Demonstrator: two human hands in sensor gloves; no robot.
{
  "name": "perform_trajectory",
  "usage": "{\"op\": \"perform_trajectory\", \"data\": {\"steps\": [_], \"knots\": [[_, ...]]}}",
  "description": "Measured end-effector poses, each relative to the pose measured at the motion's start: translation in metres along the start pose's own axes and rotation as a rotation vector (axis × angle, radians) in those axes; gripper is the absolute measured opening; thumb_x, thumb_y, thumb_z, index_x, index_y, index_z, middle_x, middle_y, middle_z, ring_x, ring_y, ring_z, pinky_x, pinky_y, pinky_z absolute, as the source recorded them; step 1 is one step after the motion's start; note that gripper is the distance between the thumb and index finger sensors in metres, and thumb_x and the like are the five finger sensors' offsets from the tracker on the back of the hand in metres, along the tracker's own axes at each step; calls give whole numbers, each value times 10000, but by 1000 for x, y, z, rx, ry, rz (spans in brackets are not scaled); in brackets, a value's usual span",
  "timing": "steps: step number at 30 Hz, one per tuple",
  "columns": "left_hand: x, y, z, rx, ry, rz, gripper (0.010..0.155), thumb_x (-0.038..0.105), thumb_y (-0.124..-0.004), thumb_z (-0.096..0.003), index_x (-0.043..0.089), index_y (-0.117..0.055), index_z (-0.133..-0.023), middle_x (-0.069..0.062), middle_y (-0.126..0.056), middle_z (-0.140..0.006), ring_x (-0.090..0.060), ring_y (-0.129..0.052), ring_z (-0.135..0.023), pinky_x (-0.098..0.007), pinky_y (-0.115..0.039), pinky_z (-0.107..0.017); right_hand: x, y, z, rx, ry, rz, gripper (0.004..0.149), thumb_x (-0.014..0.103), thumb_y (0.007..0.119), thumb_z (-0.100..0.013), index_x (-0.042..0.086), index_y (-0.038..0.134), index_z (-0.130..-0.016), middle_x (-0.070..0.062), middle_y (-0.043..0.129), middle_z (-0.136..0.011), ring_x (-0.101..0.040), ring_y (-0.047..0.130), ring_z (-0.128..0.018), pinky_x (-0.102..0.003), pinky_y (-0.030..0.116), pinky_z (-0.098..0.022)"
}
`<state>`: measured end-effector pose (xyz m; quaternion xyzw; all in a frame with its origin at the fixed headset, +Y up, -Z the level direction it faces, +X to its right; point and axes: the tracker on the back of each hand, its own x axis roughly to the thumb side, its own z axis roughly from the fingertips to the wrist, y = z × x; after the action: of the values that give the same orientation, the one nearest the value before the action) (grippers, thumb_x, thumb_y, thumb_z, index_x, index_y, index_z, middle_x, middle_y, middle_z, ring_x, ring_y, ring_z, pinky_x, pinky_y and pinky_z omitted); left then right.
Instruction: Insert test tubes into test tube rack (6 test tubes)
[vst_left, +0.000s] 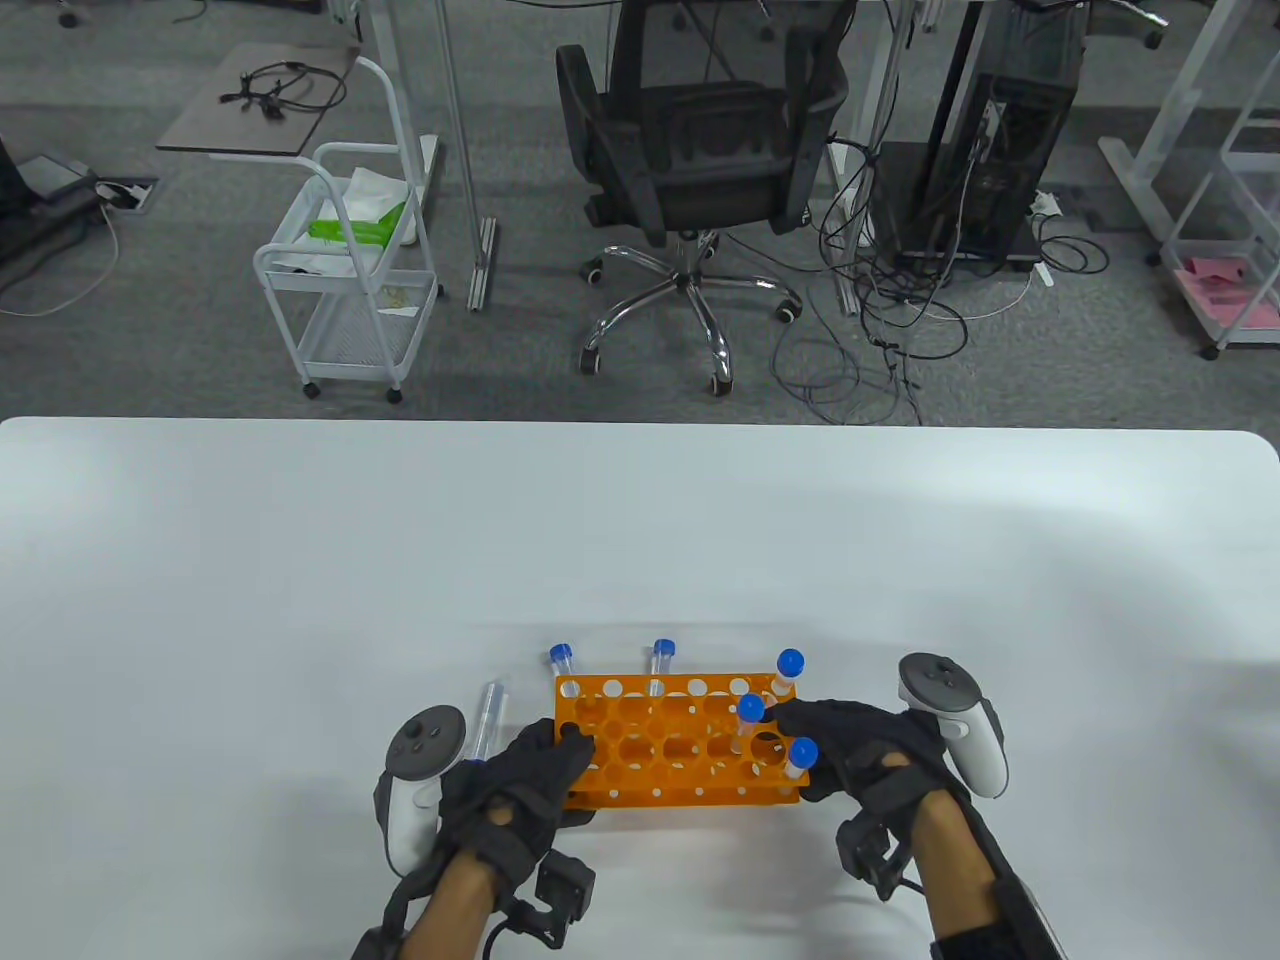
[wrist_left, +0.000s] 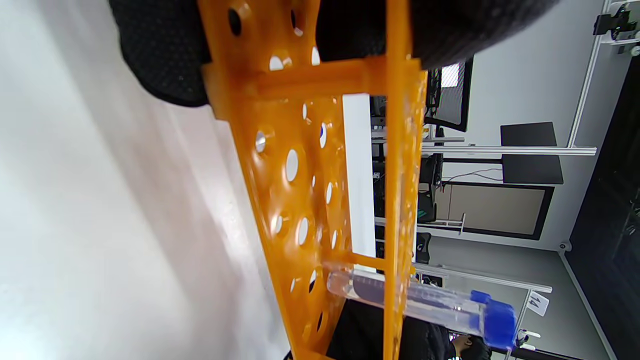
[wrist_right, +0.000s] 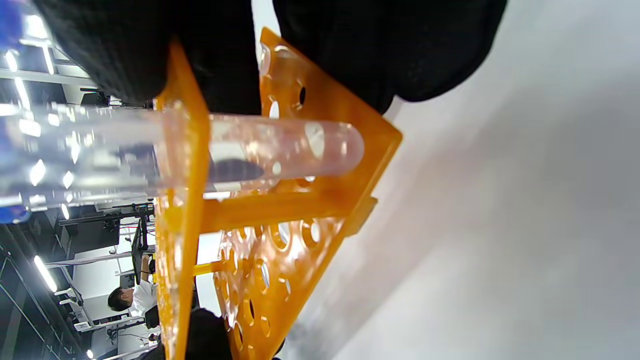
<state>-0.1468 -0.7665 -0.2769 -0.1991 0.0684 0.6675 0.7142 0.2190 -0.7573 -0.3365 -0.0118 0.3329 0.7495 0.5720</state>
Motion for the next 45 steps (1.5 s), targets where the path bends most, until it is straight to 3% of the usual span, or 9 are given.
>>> {"op": "perform_trajectory", "data": {"steps": [11, 15, 23, 31, 38, 45], "knots": [[1, 2, -1, 87, -46, -6, 578, 506, -727, -444, 143, -672, -890, -224, -517, -1054, -407, -824, -824, -480, -818, -542, 3, -1, 2, 73, -4, -60, 496, 542, 862, -447, 276, 852, -865, -122, 707, -1062, -341, 896, -804, -478, 825, -517], [8, 3, 1, 94, -64, -22, 628, 528, -707, -444, 133, -662, -931, -230, -460, -1087, -450, -747, -876, -554, -735, -582, 5, -3, 4, 46, -9, -65, 489, 545, 857, -444, 300, 850, -867, -123, 719, -1052, -337, 908, -787, -470, 838, -502], [35, 22, 10, 243, -128, -233, 692, 543, -695, -442, 143, -602, -999, -223, -423, -1109, -465, -669, -928, -598, -658, -618, 4, -10, 3, 13, 5, -78, 474, 546, 851, -448, 317, 851, -863, -124, 727, -1045, -336, 915, -774, -467, 842, -490], [64, 40, 1, 348, -117, -678, 698, 506, -705, -454, 189, -503, -1042, -182, -407, -1132, -413, -656, -974, -595, -643, -644, 1, -19, 6, -18, -7, -115, 469, 558, 859, -438, 334, 865, -850, -121, 748, -1032, -327, 926, -758, -462, 847, -479], [70, 59, -18, 420, -3, -910, 630, 488, -737, -452, 334, -560, -1037, -66, -490, -1161, -383, -673, -982, -593, -636, -652, 0, -26, 8, -39, -13, -140, 468, 556, 859, -439, 328, 868, -848, -124, 751, -1029, -334, 926, -752, -464, 846, -474], [53, 71, -30, 436, 141, -1018, 599, 490, -805, -420, 257, -736, -968, -129, -747, -1013, -329, -865, -783, -498, -774, -502, -2, -27, 9, -56, -5, -136, 467, 553, 859, -439, 327, 869, -847, -131, 751, -1028, -336, 924, -753, -468, 844, -475]]}}
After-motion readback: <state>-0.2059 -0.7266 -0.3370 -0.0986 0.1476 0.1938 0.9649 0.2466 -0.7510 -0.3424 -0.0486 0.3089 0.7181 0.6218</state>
